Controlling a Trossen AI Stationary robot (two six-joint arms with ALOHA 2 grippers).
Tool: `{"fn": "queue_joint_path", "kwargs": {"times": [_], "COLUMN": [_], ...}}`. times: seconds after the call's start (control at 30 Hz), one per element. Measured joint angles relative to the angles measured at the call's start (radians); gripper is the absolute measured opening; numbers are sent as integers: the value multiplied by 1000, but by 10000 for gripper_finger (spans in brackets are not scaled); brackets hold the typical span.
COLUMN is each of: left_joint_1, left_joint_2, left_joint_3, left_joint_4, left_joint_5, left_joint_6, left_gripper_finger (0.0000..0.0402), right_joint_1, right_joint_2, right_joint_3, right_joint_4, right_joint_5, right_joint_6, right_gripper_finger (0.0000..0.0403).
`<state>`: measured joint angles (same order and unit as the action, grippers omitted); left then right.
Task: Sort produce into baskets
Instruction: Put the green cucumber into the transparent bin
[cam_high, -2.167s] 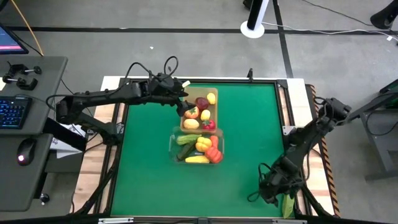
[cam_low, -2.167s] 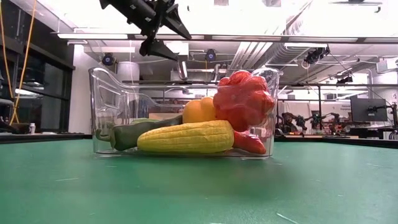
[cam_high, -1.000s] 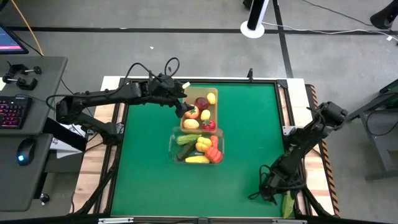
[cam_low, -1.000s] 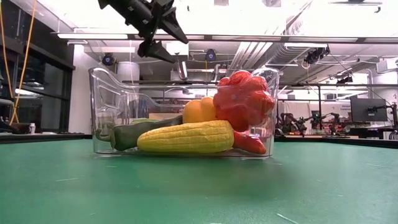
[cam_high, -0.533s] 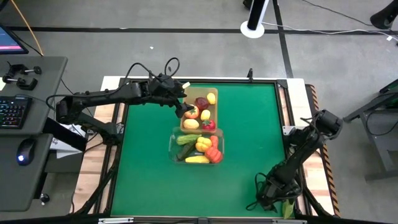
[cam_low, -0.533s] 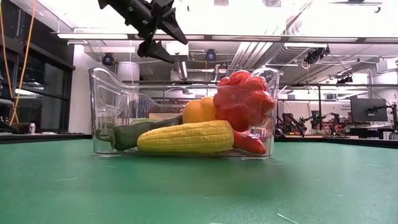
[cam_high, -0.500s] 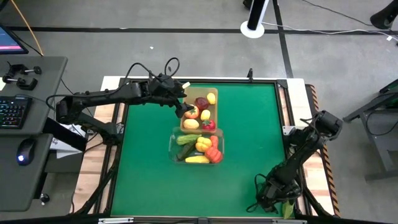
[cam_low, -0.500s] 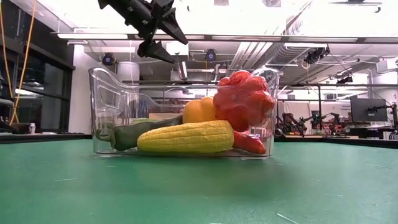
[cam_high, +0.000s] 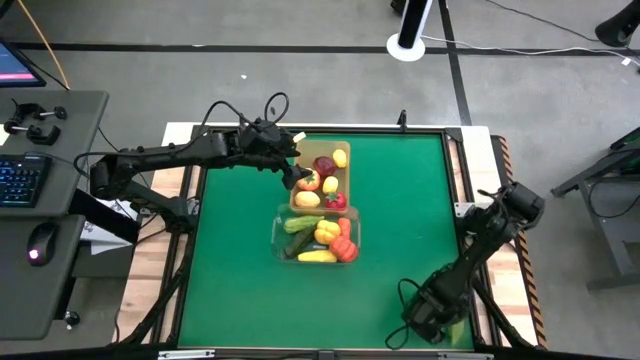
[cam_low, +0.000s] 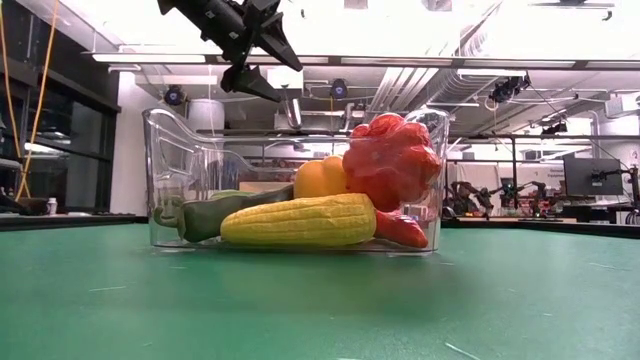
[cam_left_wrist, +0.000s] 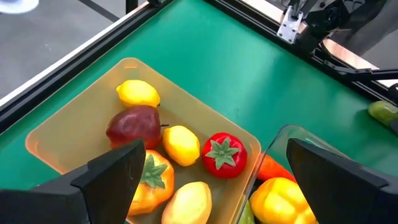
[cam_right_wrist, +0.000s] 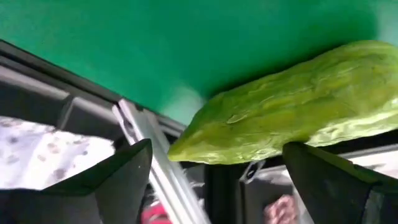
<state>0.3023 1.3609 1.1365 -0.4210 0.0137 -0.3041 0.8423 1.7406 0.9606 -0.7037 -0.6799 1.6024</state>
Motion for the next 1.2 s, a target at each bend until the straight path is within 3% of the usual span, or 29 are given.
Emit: {"fn": "queue_joint_path", "kwargs": {"times": [0.13,0.33,0.57,0.67,1.0,1.2], "left_joint_1": [0,0,0,0,0,0], "left_joint_2": [0,0,0,0,0,0], "left_joint_3": [0,0,0,0,0,0], "left_joint_4": [0,4,8,8,7,7], "left_joint_5": [0,0,0,0,1,1], "left_joint_6": [-8,-9,-29,-35,-60,-60], "left_gripper_finger": [378,378,378,378,378,378], "right_joint_1": [-42,-111,-163,-175,-201,-194], "right_joint_2": [1,6,5,4,4,3], "right_joint_3": [69,211,313,323,244,196], "right_joint_4": [-147,-338,-459,-488,-442,-416], "right_joint_5": [128,438,541,560,531,522], "right_joint_6": [-148,-335,-360,-282,196,359], "right_gripper_finger": [354,354,354,354,354,354]}}
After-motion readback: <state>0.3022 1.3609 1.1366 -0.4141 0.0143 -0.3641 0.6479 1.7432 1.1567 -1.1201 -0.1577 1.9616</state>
